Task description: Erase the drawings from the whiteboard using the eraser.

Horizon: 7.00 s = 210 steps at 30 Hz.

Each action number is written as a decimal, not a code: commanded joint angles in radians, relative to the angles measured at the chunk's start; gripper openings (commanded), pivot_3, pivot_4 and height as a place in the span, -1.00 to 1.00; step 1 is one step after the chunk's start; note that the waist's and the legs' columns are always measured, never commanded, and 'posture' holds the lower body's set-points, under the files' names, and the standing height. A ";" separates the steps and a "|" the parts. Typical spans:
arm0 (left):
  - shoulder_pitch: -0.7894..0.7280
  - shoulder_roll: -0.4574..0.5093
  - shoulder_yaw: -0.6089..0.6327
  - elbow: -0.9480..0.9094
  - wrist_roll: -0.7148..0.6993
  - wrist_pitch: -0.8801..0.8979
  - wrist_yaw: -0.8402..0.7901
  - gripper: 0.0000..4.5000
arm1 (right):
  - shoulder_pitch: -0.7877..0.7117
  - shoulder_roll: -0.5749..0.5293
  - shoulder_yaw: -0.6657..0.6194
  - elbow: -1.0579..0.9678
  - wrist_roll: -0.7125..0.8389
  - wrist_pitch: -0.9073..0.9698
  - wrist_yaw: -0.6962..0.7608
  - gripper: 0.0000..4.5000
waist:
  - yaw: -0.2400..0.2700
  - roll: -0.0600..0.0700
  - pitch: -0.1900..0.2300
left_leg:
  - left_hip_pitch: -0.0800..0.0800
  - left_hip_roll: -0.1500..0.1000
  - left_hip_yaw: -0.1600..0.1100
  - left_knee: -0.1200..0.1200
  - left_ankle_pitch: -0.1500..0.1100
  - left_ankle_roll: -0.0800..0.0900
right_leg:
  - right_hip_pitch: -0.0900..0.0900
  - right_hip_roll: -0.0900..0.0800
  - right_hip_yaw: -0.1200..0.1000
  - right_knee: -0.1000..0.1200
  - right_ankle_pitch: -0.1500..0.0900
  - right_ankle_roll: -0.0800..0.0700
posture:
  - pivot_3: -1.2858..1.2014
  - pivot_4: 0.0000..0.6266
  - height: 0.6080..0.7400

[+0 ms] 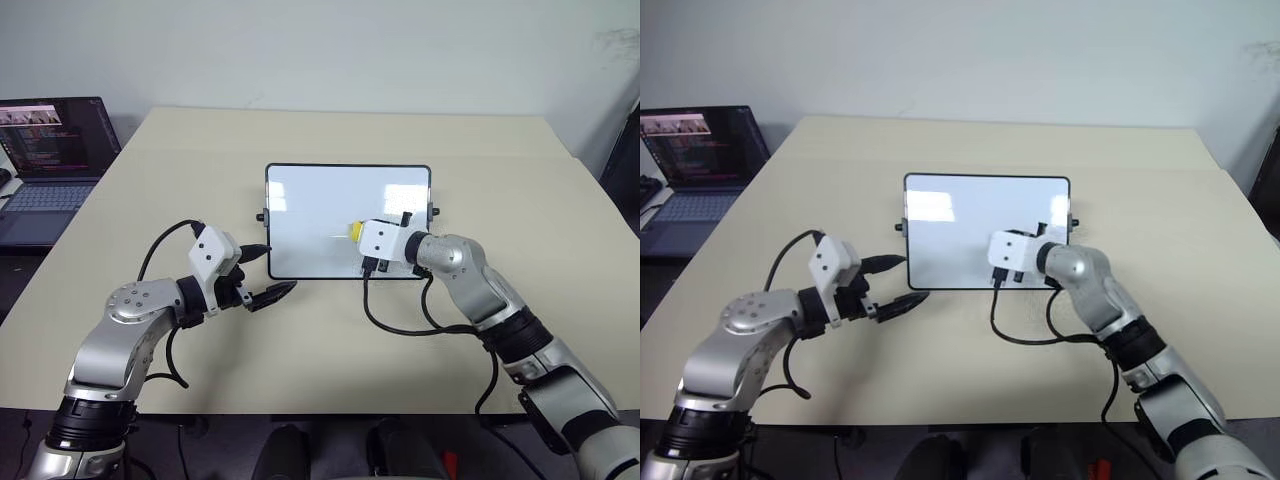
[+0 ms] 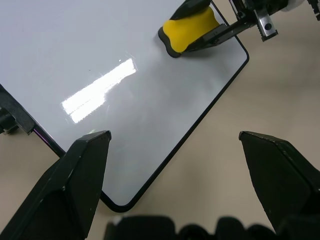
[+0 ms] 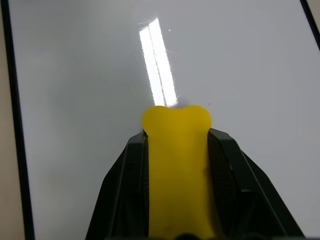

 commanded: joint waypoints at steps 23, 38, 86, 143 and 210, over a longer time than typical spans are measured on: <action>-0.101 0.000 -0.013 -0.043 -0.033 0.006 -0.036 1.00 | 0.379 -0.033 -0.385 -0.602 0.495 0.554 0.061 -0.44 | 0.003 0.001 0.004 | -0.009 -0.001 -0.002 -0.001 -0.004 -0.004 | -0.004 -0.001 -0.002 -0.005 -0.004 0.002 | 0.03 -0.52 1.00; -0.122 0.029 -0.059 -0.010 -0.018 0.020 -0.128 1.00 | 0.265 -0.001 -0.301 -0.465 0.443 0.448 -0.086 -0.45 | -0.002 0.000 0.004 | -0.007 0.000 0.000 -0.001 -0.004 -0.004 | -0.004 0.001 0.000 -0.003 -0.004 0.003 | 0.03 -0.52 1.00; -0.082 0.013 -0.071 -0.039 -0.006 0.005 -0.109 1.00 | 0.177 -0.003 -0.250 -0.216 0.265 0.293 -0.252 -0.45 | 0.000 -0.001 0.004 | -0.003 -0.001 0.001 0.000 -0.003 -0.004 | -0.002 0.001 0.002 0.000 -0.003 0.003 | 0.03 -0.52 1.00; -0.071 0.010 -0.071 -0.052 -0.010 0.005 -0.108 1.00 | 0.218 -0.019 -0.180 -0.208 0.147 0.254 -0.138 -0.45 | -0.002 -0.001 0.004 | -0.001 0.000 0.001 0.000 -0.002 -0.002 | -0.002 0.001 0.002 0.000 -0.002 0.002 | 0.03 -0.52 1.00; -0.394 -0.230 -0.374 0.267 0.127 -0.270 -0.404 1.00 | 0.513 0.069 -0.582 -0.528 0.407 0.660 -0.341 -0.45 | -0.001 -0.001 0.005 | -0.007 -0.001 0.003 -0.001 -0.002 -0.002 | -0.005 0.007 0.005 -0.002 -0.002 0.005 | 0.03 -0.52 1.00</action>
